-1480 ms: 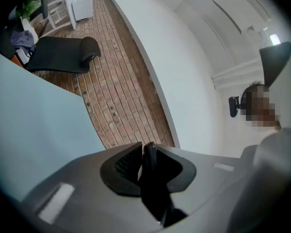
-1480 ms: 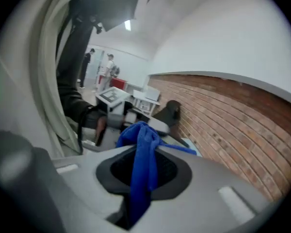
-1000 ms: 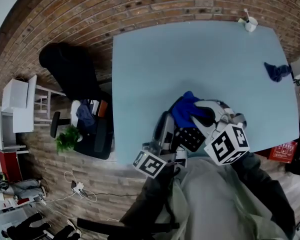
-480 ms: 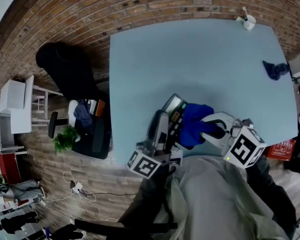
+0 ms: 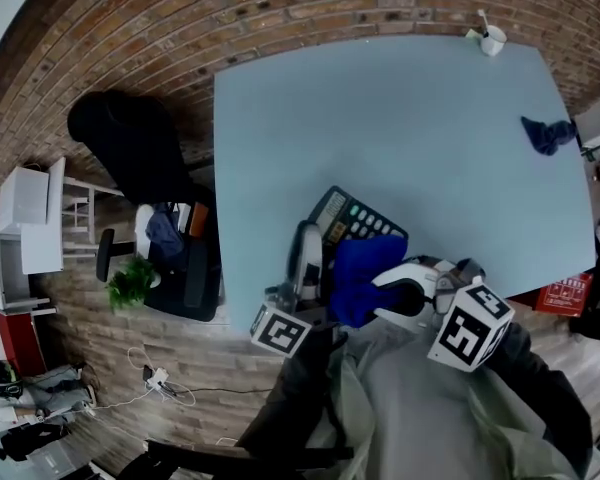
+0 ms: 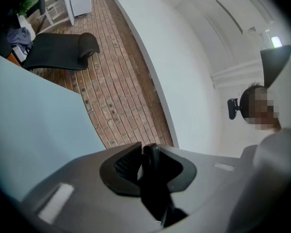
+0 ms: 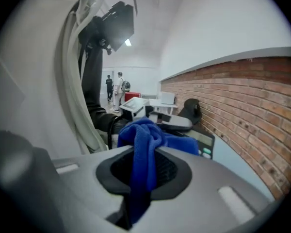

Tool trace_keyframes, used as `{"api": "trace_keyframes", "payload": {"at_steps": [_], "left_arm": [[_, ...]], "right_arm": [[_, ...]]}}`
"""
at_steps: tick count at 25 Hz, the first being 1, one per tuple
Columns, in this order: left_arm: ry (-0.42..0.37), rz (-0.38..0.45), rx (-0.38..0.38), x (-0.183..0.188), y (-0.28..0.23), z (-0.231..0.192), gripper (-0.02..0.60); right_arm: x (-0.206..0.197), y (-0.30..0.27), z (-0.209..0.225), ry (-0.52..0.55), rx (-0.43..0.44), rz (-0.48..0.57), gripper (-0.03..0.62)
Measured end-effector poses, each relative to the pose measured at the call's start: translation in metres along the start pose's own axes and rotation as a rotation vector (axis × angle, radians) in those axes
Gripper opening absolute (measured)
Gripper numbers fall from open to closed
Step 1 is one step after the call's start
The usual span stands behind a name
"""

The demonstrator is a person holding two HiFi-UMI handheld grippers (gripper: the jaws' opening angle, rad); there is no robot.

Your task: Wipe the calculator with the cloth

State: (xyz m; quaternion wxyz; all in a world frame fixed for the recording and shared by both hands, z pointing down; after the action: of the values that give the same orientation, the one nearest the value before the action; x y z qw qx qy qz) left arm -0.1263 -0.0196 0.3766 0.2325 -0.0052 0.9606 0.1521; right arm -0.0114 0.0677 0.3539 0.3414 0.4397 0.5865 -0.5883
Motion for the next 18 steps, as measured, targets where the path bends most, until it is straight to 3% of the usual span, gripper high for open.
{"api": "trace_keyframes", "payload": {"at_steps": [2, 4, 6, 7, 9, 14, 16, 18], "left_arm": [[-0.009, -0.002, 0.004, 0.001, 0.002, -0.001, 0.064], [-0.01, 0.001, 0.015, 0.002, 0.004, -0.003, 0.066], [0.025, 0.02, 0.022, 0.003, 0.005, -0.006, 0.066], [0.055, 0.034, 0.025, 0.004, 0.005, -0.006, 0.067], [0.093, 0.06, 0.04, 0.006, 0.006, -0.01, 0.066], [0.131, 0.102, 0.068, 0.011, 0.005, -0.017, 0.06], [0.156, 0.112, 0.056, 0.013, 0.005, -0.016, 0.057], [0.172, 0.116, 0.045, 0.015, 0.005, -0.014, 0.057]], "right_arm": [[-0.012, 0.013, 0.026, -0.031, -0.087, 0.028, 0.051], [-0.029, 0.029, 0.057, -0.057, -0.234, 0.062, 0.051], [-0.045, 0.043, 0.076, -0.096, -0.358, 0.039, 0.051], [-0.049, 0.046, 0.077, -0.106, -0.376, 0.023, 0.051], [-0.045, 0.039, 0.06, -0.101, -0.319, 0.007, 0.051], [-0.014, 0.001, -0.015, -0.075, -0.001, 0.033, 0.051], [-0.012, -0.005, -0.026, -0.066, 0.049, 0.042, 0.051], [-0.015, 0.0, -0.02, -0.068, 0.04, 0.049, 0.051]]}}
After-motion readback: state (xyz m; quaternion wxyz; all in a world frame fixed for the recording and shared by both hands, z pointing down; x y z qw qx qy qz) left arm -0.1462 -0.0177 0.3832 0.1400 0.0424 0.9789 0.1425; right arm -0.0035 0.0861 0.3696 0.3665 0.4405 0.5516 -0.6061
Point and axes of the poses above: the fingertips, and each gripper's own axes: y backward along the fingers, z to its right, x out of its top, the point moved 2 cm from there along y, backward along the fingers, and after that the axes turned 10 degrees about z, right-handed, at the moved point
